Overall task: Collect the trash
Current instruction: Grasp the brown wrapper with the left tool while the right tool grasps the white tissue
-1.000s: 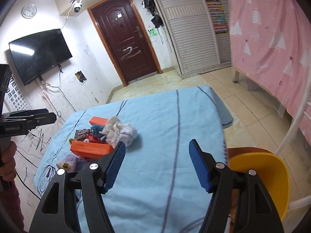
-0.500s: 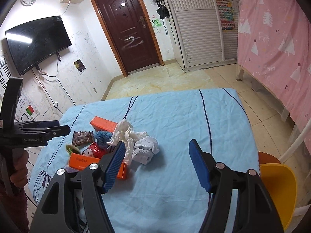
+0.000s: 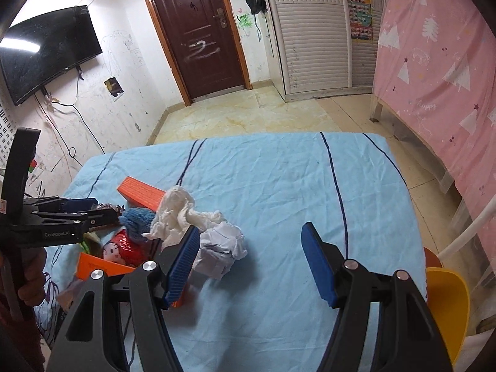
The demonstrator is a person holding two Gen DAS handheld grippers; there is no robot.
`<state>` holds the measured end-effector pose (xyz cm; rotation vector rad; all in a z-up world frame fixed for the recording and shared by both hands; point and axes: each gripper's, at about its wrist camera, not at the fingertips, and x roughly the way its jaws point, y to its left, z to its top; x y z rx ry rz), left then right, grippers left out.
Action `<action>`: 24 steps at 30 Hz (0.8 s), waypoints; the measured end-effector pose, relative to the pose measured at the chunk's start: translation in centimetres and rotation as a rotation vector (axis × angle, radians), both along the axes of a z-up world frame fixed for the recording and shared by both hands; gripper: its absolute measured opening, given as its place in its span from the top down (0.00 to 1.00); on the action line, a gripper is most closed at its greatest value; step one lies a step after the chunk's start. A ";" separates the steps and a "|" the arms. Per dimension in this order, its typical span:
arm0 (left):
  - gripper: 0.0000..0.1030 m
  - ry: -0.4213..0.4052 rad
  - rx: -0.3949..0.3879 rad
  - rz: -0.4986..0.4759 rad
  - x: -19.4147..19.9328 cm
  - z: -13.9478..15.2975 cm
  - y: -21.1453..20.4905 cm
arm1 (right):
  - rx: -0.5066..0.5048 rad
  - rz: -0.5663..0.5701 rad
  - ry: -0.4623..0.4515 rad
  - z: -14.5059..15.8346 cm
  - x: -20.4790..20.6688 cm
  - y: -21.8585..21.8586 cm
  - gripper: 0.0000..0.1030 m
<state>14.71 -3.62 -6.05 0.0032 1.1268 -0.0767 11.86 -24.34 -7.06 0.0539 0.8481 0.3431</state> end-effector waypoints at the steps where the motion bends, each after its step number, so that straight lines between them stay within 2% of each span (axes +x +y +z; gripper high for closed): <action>1: 0.51 -0.001 -0.002 -0.001 0.1 0.0 -0.1 | 0.001 0.002 0.007 -0.2 0.1 0.1 0.40; 5: 0.65 -0.025 -0.002 -0.026 0.0 -0.1 -0.6 | -0.019 0.029 0.023 -0.6 0.3 0.9 0.40; 6: 0.72 -0.028 0.000 -0.033 -0.1 -0.1 -0.7 | -0.027 0.034 0.024 -0.6 0.3 1.1 0.40; 9: 0.83 -0.048 0.026 -0.071 -0.4 0.0 -1.7 | -0.039 0.060 0.029 -0.7 0.3 1.8 0.52; 13: 0.85 -0.050 0.009 -0.074 -0.5 0.0 -1.6 | -0.066 0.111 0.039 -0.8 -0.1 3.2 0.76; 14: 0.85 -0.045 -0.007 -0.070 -0.4 0.0 -1.4 | -0.064 0.119 0.042 -0.9 -0.1 3.4 0.79; 24: 0.85 -0.060 -0.074 0.003 -1.3 1.9 1.6 | 0.026 0.005 -0.020 0.8 -0.8 0.6 0.80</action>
